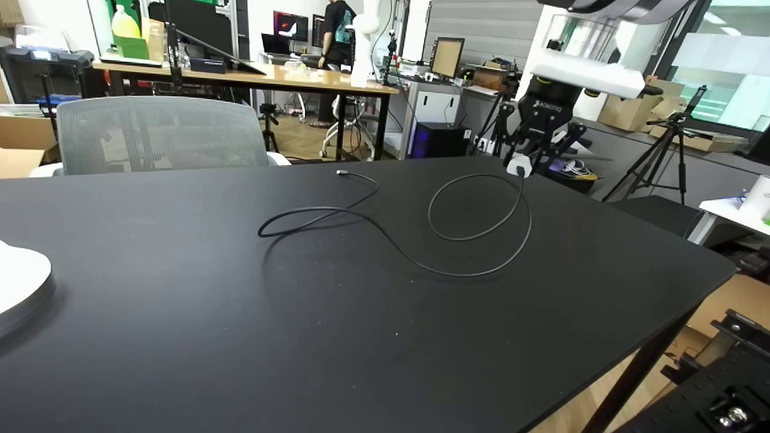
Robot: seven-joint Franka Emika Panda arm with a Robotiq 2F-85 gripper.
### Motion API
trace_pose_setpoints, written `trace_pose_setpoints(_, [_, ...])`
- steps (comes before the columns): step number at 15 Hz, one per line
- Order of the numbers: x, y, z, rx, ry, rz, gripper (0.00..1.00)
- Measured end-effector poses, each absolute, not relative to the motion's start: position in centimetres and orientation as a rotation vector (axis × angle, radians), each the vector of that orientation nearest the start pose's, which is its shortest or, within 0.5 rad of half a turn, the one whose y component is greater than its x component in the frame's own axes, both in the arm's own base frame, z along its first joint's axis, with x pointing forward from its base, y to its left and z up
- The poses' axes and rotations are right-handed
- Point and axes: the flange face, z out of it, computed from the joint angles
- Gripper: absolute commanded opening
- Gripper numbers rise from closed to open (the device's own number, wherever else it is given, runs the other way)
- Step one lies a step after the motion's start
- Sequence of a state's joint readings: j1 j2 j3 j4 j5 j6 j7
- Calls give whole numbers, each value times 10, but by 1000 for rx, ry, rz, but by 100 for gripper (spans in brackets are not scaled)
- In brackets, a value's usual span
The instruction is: Move the charger to the right
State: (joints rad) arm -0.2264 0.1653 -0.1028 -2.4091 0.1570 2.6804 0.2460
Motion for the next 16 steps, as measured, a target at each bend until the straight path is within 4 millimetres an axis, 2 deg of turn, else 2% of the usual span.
trace_pose_setpoints(2, [487, -174, 237, -2889, 1051, -124, 18])
trace_pose_setpoints(3, [490, -175, 229, -2896, 1030, -108, 28])
trace_pose_setpoints(4, [493, -176, 221, -2907, 1009, -95, 53])
trace_pose_setpoints(5, [497, -176, 215, -2917, 986, -84, 68])
trace_pose_setpoints(9, [509, -177, 201, -2946, 920, -70, 95])
trace_pose_setpoints(11, [514, -175, 199, -2956, 899, -71, 100])
trace_pose_setpoints(16, [526, -164, 202, -3046, 771, -85, 100])
